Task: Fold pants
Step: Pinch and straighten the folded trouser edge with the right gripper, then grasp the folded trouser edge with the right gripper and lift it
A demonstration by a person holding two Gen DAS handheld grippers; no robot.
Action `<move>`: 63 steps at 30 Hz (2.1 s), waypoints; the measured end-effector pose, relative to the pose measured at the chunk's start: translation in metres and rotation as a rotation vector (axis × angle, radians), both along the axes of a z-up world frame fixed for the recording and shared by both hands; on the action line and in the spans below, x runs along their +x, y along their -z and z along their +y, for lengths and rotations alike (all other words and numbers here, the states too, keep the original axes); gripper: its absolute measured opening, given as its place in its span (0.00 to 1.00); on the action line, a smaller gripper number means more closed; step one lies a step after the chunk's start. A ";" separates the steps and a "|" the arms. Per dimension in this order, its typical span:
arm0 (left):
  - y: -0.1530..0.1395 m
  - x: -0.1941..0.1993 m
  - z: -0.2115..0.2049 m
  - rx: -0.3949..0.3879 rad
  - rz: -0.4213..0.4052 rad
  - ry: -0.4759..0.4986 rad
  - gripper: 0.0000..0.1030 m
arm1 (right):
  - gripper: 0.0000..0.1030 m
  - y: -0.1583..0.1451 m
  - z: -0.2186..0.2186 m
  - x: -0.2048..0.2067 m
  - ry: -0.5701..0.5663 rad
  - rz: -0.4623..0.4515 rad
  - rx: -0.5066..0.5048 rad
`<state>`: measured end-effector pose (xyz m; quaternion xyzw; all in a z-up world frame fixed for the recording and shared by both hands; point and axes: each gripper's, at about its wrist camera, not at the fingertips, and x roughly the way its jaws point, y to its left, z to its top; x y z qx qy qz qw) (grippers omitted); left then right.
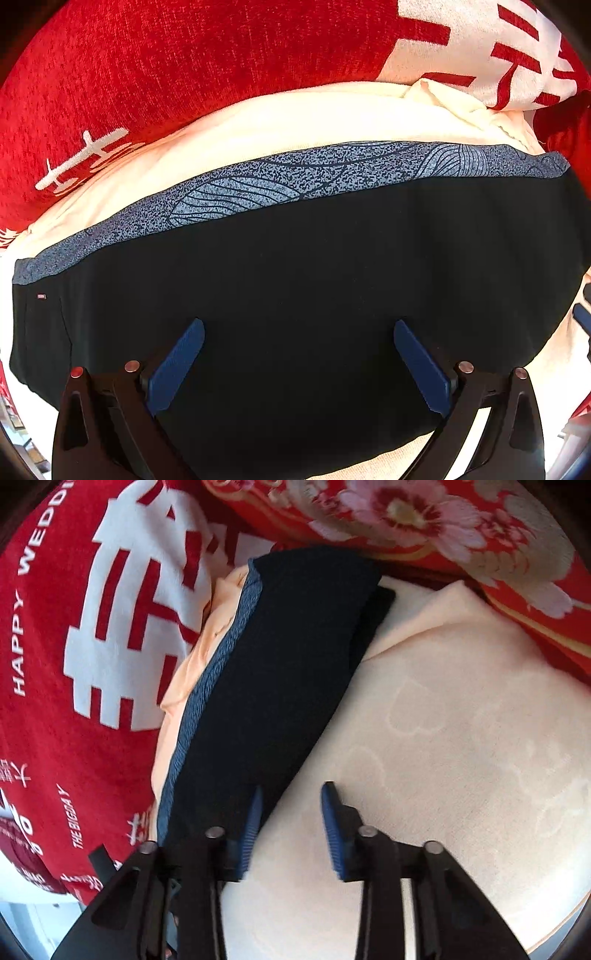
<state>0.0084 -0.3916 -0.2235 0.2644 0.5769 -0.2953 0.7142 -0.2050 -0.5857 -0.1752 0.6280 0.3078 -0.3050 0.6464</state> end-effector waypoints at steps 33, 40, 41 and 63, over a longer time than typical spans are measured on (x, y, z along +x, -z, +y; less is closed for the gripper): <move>-0.031 -0.027 -0.035 -0.058 -0.028 0.035 1.00 | 0.13 0.000 -0.014 -0.020 0.074 -0.074 -0.018; -0.015 -0.047 -0.063 -0.050 -0.025 0.067 1.00 | 0.21 0.017 -0.017 -0.028 0.139 -0.137 0.017; -0.014 -0.047 -0.061 -0.064 -0.021 0.061 1.00 | 0.24 0.018 -0.017 -0.028 0.148 -0.153 0.014; -0.005 -0.035 -0.056 -0.071 -0.007 0.056 1.00 | 0.63 0.020 -0.027 -0.003 0.132 -0.284 -0.057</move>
